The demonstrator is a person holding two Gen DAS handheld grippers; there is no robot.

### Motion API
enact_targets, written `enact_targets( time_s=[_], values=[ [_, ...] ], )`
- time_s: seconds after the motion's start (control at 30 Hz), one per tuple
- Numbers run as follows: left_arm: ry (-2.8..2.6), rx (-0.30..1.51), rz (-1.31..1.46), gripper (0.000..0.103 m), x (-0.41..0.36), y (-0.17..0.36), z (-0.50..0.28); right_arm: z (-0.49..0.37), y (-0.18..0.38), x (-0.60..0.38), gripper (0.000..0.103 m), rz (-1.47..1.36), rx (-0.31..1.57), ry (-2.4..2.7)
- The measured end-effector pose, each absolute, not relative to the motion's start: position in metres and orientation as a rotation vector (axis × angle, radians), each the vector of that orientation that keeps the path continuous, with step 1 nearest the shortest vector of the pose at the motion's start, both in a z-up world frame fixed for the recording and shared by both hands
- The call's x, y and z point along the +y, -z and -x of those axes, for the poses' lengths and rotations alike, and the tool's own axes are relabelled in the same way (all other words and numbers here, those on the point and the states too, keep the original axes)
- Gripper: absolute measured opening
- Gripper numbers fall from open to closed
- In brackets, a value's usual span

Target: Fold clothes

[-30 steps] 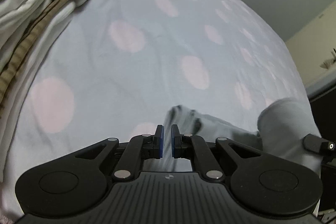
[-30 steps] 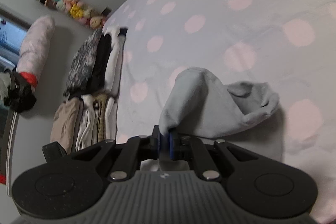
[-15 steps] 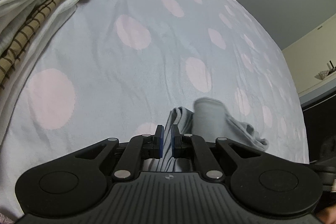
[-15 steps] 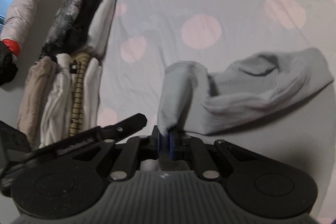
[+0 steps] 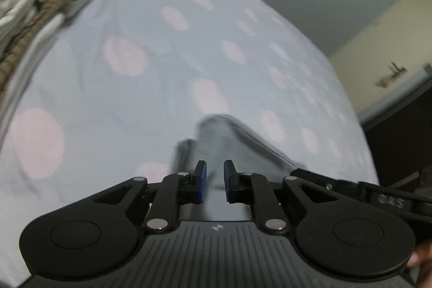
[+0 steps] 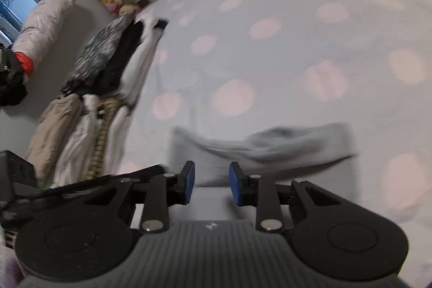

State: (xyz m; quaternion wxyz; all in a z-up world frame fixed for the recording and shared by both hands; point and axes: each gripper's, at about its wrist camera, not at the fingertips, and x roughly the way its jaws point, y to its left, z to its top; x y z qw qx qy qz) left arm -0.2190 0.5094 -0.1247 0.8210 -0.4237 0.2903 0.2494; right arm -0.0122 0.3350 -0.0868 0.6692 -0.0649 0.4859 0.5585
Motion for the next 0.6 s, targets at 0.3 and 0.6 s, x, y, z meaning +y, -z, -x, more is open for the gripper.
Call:
enact_targets(
  time_s=[0.3, 0.6],
  values=[
    [-0.610, 0.717, 0.783, 0.015, 0.505, 0.134, 0.190, -0.017, 0.113, 0.279, 0.032, 0.255, 0.978, -1.159],
    [-0.657, 0.766, 0.726, 0.015, 0.512, 0.152, 0.173, -0.046, 0.144, 0.315, 0.030, 0.194, 0.981, -1.138]
  ],
)
